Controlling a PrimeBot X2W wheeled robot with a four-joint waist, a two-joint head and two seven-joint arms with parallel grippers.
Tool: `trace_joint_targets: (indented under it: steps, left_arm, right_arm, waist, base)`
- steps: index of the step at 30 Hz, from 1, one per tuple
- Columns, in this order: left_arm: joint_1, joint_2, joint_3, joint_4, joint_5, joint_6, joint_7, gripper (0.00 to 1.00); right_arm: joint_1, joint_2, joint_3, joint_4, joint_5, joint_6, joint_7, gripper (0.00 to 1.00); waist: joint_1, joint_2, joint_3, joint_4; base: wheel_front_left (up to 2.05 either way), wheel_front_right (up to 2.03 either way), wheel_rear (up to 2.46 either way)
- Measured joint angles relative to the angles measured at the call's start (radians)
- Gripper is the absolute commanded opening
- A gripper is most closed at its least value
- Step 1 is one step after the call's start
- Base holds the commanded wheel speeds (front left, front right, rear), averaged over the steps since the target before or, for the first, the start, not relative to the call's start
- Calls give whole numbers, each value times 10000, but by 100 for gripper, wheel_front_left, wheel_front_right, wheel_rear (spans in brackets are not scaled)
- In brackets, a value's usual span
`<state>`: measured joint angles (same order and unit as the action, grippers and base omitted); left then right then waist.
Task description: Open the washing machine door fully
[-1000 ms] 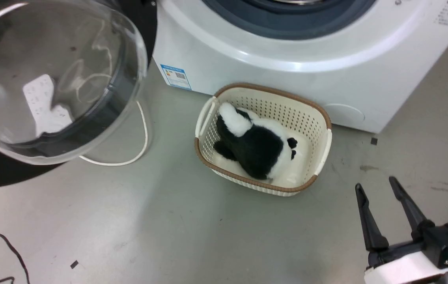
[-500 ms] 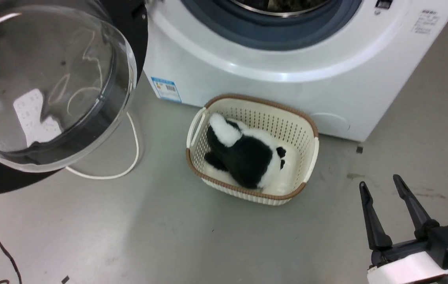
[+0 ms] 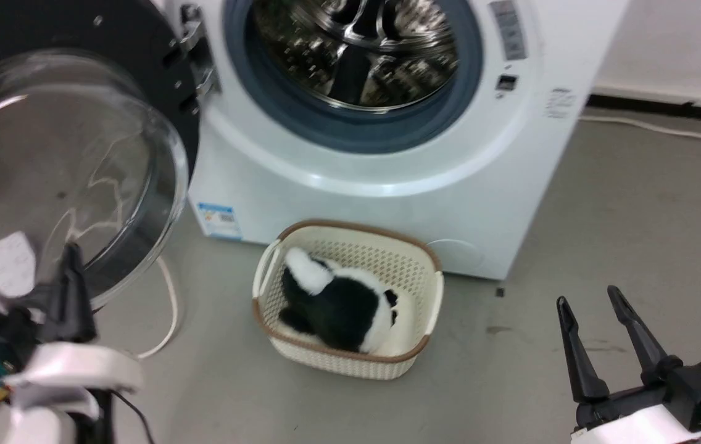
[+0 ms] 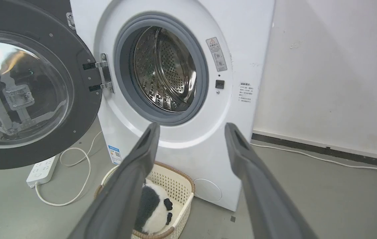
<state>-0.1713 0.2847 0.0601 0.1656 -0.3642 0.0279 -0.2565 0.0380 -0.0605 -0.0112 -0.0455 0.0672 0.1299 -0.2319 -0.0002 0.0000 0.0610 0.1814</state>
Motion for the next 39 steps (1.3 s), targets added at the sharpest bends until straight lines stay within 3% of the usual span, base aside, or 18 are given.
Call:
trace_joint_targets:
  steps: [6, 15, 16, 18, 23, 39]
  left_arm:
    - [1384, -828, -623, -1085, 516, 251, 0, 0]
    - [2416, -1461, -1523, -1356, 1519, 564, 0, 0]
    - [2460, -1499, -1578, -1352, 1557, 575, 0, 6]
    - [2547, -1544, -1724, -1281, 1710, 579, 0, 98]
    - [2752, -1758, -2182, -1034, 2171, 665, 0, 100]
    - [2690, -1793, -2339, -575, 2305, 690, 0, 100]
  right_arm:
    - [285, 25, 56, 102, 13, 0, -15, 100]
    - [625, 46, 163, 247, 0, 0, -36, 100]
    - [653, 50, 153, 288, 4, 0, -38, 100]
    - [680, 50, 146, 351, 42, 0, -48, 100]
    - [768, 52, 138, 487, 127, 0, -88, 100]
    - [763, 54, 113, 734, 226, 0, -167, 100]
  waist:
    - [-1, 0, -561, -726]
    - [0, 0, -912, -1596]
    - [1, 0, -924, -1648]
    - [1, 0, -936, -1726]
    - [2, 0, -945, -1824]
    - [2, 0, -902, -1838]
  base:
    - [0, 0, 0]
    - [0, 0, 0]
    - [0, 0, 0]
    - [0, 0, 0]
    - [0, 0, 0]
    - [0, 0, 0]
